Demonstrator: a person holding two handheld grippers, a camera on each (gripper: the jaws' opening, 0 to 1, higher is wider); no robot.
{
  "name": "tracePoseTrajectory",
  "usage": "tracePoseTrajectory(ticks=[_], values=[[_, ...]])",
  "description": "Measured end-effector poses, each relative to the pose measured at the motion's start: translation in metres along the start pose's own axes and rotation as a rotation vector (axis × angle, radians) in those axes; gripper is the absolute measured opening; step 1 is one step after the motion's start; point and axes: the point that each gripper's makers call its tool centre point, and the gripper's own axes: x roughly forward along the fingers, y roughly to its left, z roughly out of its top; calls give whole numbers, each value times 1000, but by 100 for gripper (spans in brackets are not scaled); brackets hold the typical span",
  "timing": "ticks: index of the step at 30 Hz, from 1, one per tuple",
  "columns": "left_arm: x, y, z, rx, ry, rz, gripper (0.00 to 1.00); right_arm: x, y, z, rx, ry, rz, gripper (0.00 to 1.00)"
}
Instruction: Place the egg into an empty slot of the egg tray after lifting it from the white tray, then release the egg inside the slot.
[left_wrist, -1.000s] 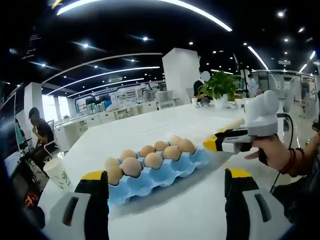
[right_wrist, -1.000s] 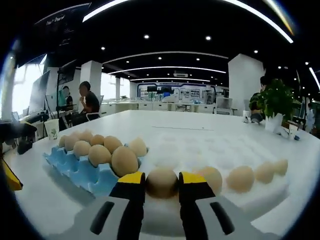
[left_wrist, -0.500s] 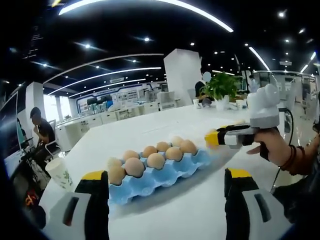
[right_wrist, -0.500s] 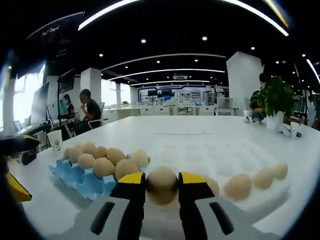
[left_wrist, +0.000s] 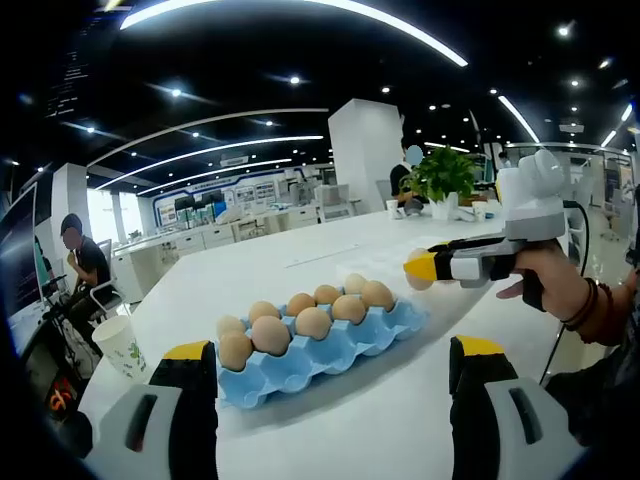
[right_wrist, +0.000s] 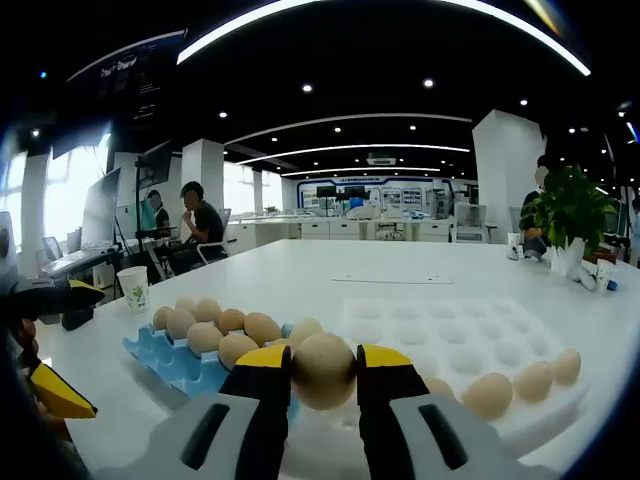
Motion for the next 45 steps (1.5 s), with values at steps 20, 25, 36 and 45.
tracePoseTrajectory(ticks=[20,25,36,45], values=[[-3,-3,1,9,-2,-6,99,13,51,-1,-19,10,190,27],[-3,-3,0,10,0,-5,99,16,66,1,-37,11,243,27],[-1,-3,-4,7,12,-6,99,26,91,0,-67,31,314,27],[-1,3,-5,10,19,0,99,33,110,-1,-92,47,362,27]])
